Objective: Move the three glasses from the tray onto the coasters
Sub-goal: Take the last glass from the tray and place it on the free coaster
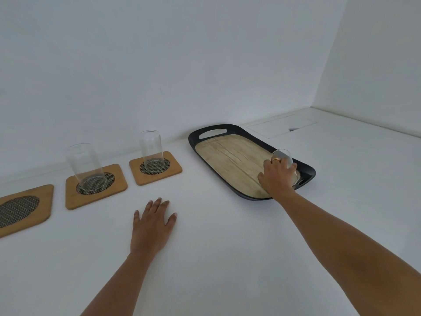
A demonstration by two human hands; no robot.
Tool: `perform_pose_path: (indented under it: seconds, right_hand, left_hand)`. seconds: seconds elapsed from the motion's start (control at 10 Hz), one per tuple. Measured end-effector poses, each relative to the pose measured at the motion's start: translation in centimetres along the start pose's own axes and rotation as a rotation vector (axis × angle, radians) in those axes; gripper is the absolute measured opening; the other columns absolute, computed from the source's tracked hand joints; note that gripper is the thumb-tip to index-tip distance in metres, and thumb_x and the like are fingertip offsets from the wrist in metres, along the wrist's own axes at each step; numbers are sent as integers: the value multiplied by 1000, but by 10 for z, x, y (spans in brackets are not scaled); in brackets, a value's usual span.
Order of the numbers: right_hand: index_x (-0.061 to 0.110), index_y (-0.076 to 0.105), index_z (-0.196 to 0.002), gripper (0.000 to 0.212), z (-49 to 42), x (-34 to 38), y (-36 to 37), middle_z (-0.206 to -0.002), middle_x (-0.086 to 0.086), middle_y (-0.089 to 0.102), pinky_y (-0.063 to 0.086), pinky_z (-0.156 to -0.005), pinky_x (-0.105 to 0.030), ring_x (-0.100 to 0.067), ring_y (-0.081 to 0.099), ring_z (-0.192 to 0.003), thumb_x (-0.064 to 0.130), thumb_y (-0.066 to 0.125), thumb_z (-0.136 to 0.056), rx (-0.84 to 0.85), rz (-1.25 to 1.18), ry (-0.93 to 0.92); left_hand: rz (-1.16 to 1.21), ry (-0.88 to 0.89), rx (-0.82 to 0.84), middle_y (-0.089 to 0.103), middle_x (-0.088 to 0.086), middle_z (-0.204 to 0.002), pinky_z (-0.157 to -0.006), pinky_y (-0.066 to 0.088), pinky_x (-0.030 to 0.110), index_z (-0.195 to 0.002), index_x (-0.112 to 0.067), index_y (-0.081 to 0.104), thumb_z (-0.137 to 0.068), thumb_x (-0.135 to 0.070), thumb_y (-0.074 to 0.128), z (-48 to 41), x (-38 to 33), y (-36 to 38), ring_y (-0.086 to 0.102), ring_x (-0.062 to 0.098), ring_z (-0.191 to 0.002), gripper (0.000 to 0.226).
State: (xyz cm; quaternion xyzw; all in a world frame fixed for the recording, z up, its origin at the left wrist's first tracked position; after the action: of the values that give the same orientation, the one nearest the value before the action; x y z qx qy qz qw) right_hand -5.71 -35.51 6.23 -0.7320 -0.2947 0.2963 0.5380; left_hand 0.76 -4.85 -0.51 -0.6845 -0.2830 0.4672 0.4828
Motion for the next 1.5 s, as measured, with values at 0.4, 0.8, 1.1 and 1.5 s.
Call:
perform_pose_path:
  seconds: [0.4,0.8,1.1,1.5]
  right_hand:
    - [20,5,-151,64,-10,0,-22,-159,-15,7,22,-113,-59,-42,20,-141,12,33,-94,323,-136,98]
    - [7,28,-140,72,-21,27,-20,-148,-16,34,30,-107,-61,-36,35,-132,36,61,-83,74,-116,69]
    - [29,12,-146,75,-20,41,-7,-145,-15,36,36,-102,-54,-36,42,-128,33,56,-86,299,-206,-93]
    - [15,26,-134,68,-21,62,-11,-109,-10,60,44,-89,-42,-28,57,-101,19,64,-78,125,-12,-174]
  left_hand:
    - [5,-4,-3,21,-4,-156,-119,9,46,-142,-25,27,-95,-43,33,-1,1,0,13,15,-146,51]
    - [12,-2,-10,22,-4,-156,-119,8,45,-142,-24,27,-95,-42,34,0,1,0,13,15,-146,50]
    - [9,-1,-14,22,-4,-155,-119,8,45,-141,-24,28,-95,-42,33,0,0,-1,13,15,-145,50]
    - [12,-4,-13,22,-5,-156,-119,7,44,-142,-25,27,-95,-42,32,0,0,-1,12,14,-146,50]
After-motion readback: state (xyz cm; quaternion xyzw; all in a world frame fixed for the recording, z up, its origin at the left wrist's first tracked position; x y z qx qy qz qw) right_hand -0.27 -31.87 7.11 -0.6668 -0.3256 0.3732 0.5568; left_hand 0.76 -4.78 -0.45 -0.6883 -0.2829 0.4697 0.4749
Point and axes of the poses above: each hand's wrist, its own z-axis away from the middle knuckle, its own y-axis out of the palm, x = y × z, the point moved 1 cm from there along -z, towards the middle knuckle
